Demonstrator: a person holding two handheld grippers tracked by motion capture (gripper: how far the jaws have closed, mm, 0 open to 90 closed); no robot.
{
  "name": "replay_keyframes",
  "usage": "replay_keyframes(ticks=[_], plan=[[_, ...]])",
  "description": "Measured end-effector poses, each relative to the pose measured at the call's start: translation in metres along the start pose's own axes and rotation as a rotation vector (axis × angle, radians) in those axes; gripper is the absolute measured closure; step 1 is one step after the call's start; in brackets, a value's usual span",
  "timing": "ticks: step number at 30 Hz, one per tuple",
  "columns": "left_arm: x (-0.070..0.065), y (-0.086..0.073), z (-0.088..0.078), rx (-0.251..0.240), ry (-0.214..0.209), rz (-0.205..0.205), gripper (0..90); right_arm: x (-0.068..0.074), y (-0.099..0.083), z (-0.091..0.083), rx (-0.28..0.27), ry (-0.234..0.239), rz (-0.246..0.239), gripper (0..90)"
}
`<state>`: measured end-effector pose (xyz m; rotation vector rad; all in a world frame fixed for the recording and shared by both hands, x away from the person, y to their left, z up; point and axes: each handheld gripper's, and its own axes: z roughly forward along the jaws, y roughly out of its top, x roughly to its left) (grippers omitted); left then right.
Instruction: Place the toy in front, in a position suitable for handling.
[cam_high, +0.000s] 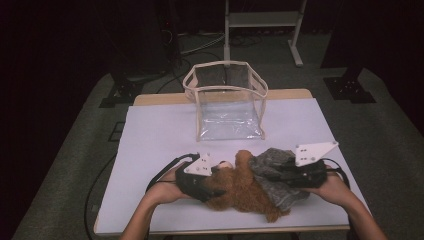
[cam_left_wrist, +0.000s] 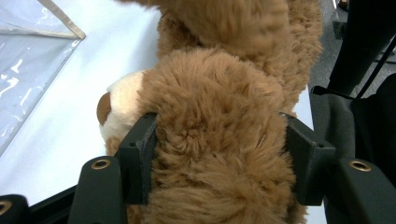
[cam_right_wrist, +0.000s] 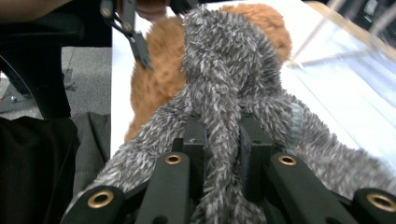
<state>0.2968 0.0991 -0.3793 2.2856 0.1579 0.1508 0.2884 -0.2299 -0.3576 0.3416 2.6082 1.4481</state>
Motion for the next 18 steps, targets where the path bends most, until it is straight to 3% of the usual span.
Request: replay_keyframes(ticks=[6, 8, 13, 16, 18], plan=[[0.0, 0.003, 0.0, 0.005, 0.005, 0.007, 36.2, 0.009, 0.035, 0.023, -0.024, 0.022, -0.09, 75.5], [0.001, 0.003, 0.0, 0.005, 0.005, 0.005, 36.2, 0.011, 0.041, 0.029, -0.008, 0.028, -0.107, 75.5], [0.0, 0.001, -0.001, -0.007, 0.004, -0.002, 36.2, 0.009, 0.026, 0.034, 0.096, 0.011, -0.108, 75.5], [0.001, 0.002, 0.001, -0.007, 0.005, -0.004, 36.2, 0.005, 0.017, 0.023, 0.07, 0.01, -0.066, 75.5], [0.001, 0.003, 0.001, -0.001, 0.006, -0.003, 36.2, 0.004, 0.021, 0.019, 0.062, -0.004, -0.071, 75.5]])
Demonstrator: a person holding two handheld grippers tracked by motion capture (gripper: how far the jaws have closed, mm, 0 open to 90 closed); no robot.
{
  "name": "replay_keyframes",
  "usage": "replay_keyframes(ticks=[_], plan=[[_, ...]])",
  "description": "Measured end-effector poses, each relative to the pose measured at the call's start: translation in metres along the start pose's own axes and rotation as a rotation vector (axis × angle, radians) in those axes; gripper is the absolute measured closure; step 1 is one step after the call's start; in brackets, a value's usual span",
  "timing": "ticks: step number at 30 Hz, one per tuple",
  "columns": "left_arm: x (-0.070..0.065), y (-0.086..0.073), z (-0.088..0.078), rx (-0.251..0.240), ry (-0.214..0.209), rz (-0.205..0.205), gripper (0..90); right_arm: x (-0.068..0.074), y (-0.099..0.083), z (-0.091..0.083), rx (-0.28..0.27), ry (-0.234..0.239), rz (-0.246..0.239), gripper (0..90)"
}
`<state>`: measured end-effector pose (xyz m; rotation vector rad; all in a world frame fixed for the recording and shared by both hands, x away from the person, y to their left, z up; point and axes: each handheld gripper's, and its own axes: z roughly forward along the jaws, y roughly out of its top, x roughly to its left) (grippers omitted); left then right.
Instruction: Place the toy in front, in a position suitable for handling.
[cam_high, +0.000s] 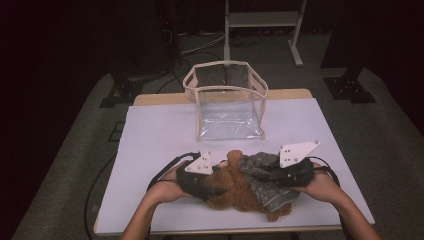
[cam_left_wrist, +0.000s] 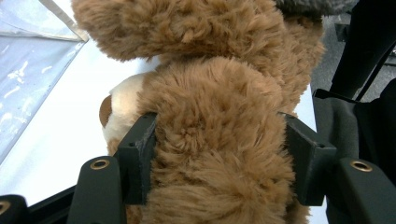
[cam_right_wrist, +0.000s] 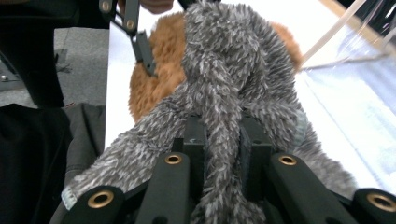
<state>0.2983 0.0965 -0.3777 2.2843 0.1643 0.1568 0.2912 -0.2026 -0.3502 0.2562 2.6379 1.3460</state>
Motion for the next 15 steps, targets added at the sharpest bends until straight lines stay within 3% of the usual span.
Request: replay_keyframes(ticks=[4, 8, 13, 15], plan=[[-0.001, 0.001, 0.0, 0.008, 0.002, 0.006, 36.1, -0.004, 0.017, 0.003, -0.022, -0.024, -0.026, 75.5], [-0.001, -0.001, -0.001, 0.003, -0.002, 0.002, 36.1, -0.005, 0.027, 0.014, -0.035, -0.002, -0.037, 75.5], [-0.001, -0.004, -0.002, -0.005, -0.004, -0.002, 36.3, -0.003, 0.014, 0.016, -0.003, 0.012, -0.022, 75.5], [-0.001, -0.004, -0.002, -0.008, -0.002, -0.003, 36.4, -0.001, -0.003, 0.004, 0.022, -0.006, -0.006, 75.5]])
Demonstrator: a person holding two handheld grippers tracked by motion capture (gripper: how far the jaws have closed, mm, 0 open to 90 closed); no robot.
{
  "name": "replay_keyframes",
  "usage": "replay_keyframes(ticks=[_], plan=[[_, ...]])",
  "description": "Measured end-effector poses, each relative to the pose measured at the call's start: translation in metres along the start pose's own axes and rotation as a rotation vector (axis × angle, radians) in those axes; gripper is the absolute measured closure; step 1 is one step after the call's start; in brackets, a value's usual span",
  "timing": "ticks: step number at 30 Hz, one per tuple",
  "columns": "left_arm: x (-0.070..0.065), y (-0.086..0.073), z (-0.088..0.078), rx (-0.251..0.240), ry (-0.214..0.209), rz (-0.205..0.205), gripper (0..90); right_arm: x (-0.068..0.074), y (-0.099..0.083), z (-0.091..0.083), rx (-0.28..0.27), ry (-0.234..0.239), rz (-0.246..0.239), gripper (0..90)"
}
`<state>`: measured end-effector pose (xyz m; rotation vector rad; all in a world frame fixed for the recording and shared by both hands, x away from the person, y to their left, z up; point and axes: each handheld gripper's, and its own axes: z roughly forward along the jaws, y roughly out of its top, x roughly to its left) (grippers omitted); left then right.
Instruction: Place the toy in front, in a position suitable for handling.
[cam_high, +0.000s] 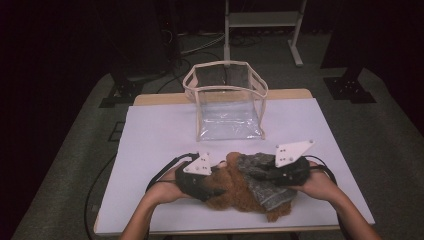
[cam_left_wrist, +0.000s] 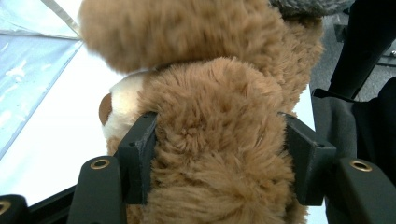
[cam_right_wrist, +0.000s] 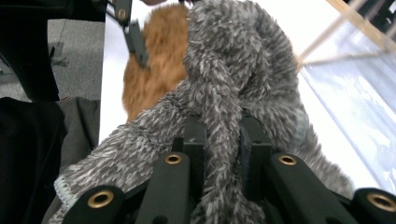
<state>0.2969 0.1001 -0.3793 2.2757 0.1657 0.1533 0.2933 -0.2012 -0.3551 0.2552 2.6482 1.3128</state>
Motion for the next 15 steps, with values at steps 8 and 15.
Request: replay_keyframes(ticks=[8, 15], plan=[[0.001, 0.001, 0.001, -0.009, 0.005, -0.02, 36.1, 0.0, -0.033, -0.037, -0.012, -0.059, 0.072, 75.4], [0.005, 0.005, 0.005, -0.005, 0.012, -0.033, 35.9, 0.001, -0.023, -0.027, -0.023, -0.059, 0.049, 75.3]])
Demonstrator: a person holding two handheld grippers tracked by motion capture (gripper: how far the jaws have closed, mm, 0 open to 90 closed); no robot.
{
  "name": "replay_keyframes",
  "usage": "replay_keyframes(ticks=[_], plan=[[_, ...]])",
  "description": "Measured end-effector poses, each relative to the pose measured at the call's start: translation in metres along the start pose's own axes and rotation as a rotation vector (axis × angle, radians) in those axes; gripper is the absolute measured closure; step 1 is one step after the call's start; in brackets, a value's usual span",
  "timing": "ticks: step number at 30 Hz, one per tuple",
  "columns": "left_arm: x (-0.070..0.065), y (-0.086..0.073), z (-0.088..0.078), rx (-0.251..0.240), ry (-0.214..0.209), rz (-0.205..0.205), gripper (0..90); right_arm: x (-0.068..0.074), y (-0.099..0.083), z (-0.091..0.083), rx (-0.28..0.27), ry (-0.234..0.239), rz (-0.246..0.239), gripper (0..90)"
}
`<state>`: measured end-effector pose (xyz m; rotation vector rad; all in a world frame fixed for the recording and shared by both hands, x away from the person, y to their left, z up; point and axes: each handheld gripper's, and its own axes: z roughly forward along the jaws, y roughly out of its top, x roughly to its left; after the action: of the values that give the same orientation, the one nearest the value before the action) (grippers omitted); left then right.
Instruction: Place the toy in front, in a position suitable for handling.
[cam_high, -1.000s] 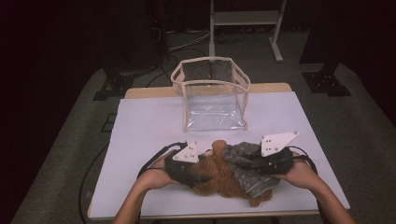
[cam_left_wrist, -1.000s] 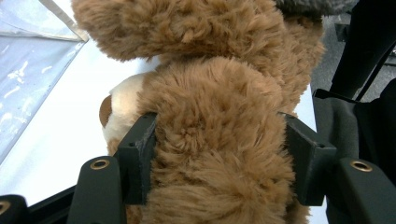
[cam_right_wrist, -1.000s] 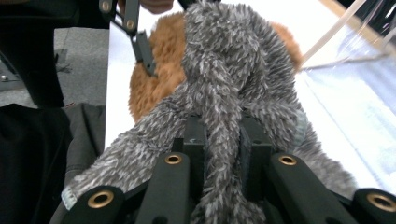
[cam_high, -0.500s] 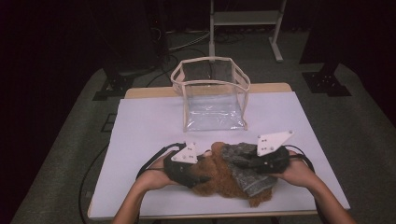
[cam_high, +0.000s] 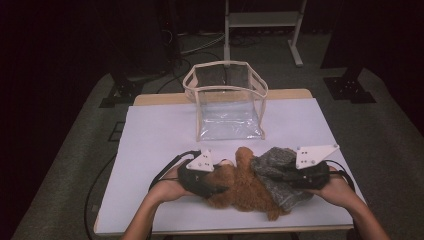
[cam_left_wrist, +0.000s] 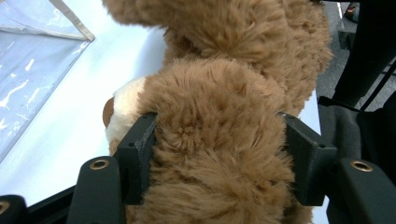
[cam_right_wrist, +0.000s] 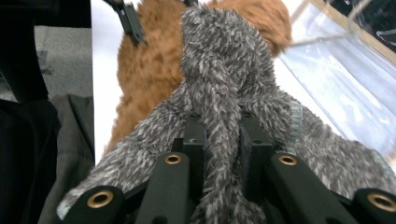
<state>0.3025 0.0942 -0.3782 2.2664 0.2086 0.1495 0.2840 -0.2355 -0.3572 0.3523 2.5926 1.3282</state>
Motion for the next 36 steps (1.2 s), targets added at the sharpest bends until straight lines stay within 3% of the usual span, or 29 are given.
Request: replay_keyframes(ticks=[4, 13, 14, 19, 24, 33, 36], plan=[[0.001, 0.0, 0.0, 0.0, 0.001, -0.003, 35.6, 0.003, 0.004, 0.012, 0.002, 0.029, -0.017, 75.3], [0.006, -0.002, -0.013, -0.011, 0.029, -0.003, 30.4, -0.005, -0.013, 0.005, -0.001, 0.017, 0.018, 75.7], [0.008, -0.005, -0.017, -0.016, 0.031, -0.008, 30.5, -0.007, -0.017, 0.005, -0.009, 0.014, 0.041, 75.7], [0.013, -0.011, -0.017, -0.026, 0.009, -0.025, 35.1, -0.012, -0.023, 0.004, -0.02, 0.013, 0.06, 75.7], [0.006, -0.014, -0.005, -0.054, -0.046, -0.037, 39.6, -0.016, -0.025, 0.004, -0.015, 0.01, 0.058, 75.7], [-0.004, -0.005, 0.005, -0.051, -0.051, -0.011, 39.6, -0.032, -0.029, -0.002, -0.004, 0.004, 0.092, 75.7], [-0.006, 0.0, 0.011, -0.041, -0.052, 0.007, 39.6, -0.027, -0.015, -0.001, -0.007, 0.016, 0.066, 75.6]])
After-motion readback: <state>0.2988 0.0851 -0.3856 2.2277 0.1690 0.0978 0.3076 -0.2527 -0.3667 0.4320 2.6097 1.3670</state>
